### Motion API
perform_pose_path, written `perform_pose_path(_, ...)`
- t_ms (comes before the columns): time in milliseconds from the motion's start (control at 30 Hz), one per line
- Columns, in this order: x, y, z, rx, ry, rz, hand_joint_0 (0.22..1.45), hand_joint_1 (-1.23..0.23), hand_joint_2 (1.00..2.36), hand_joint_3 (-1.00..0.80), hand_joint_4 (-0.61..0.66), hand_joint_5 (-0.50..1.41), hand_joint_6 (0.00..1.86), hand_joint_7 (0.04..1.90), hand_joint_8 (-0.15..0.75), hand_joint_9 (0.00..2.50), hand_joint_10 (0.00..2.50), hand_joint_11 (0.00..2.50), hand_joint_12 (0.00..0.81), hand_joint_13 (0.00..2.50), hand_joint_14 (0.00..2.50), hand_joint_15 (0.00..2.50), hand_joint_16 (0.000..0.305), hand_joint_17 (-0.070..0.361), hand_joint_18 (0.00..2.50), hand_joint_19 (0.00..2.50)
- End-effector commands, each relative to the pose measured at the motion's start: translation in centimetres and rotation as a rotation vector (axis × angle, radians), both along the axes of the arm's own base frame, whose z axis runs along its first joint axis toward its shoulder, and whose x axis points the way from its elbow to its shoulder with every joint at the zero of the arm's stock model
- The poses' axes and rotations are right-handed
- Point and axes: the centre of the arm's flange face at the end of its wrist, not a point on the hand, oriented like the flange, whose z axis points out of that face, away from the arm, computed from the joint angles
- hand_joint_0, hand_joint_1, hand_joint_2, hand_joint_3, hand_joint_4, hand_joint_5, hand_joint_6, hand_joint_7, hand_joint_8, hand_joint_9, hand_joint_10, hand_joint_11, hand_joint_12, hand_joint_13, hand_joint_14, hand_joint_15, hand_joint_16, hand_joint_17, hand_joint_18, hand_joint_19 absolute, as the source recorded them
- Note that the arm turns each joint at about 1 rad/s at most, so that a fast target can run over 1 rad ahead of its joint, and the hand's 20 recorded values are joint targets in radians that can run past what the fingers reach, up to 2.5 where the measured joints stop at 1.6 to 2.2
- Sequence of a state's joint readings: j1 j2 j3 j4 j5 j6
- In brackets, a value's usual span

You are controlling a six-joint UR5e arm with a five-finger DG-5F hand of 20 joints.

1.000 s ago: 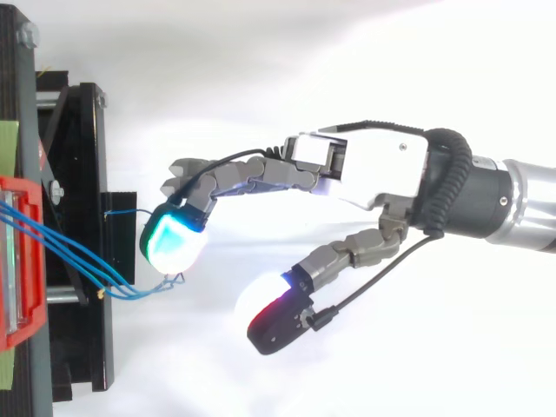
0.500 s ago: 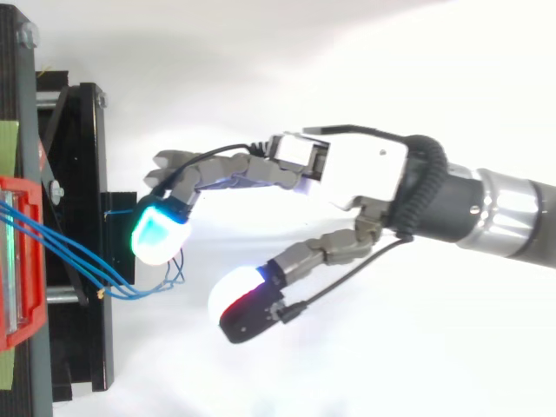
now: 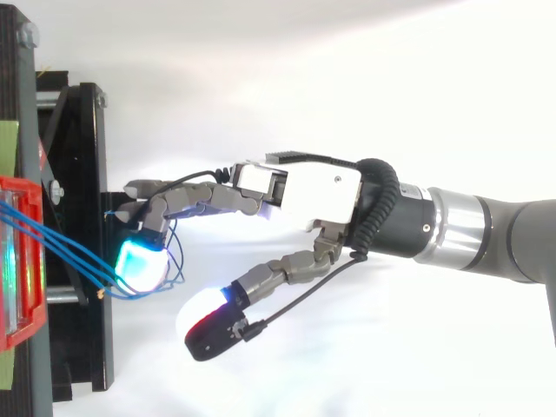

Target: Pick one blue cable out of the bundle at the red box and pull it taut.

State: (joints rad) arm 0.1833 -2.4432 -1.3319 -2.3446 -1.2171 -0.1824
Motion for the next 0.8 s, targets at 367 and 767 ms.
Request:
perform_pose_path(367,-0.1,0.0,-2.0,0.013,0.017,0.007,0.64,-0.79,1.01,-0.41,0.31,-0.11,0.5,1.21,0.311,0.5,0.0,0.05,0.381,0.23,0.0,0.01,0.061,0.136,0.32,0.15)
perform_pose_path(767,0.0,-0.5,-1.9,0.016,0.004,0.001,0.64,-0.75,1.02,-0.29,0.25,-0.15,0.73,0.95,0.314,0.53,0.0,0.1,0.382,0.26,0.0,0.03,0.061,0.137,0.36,0.15)
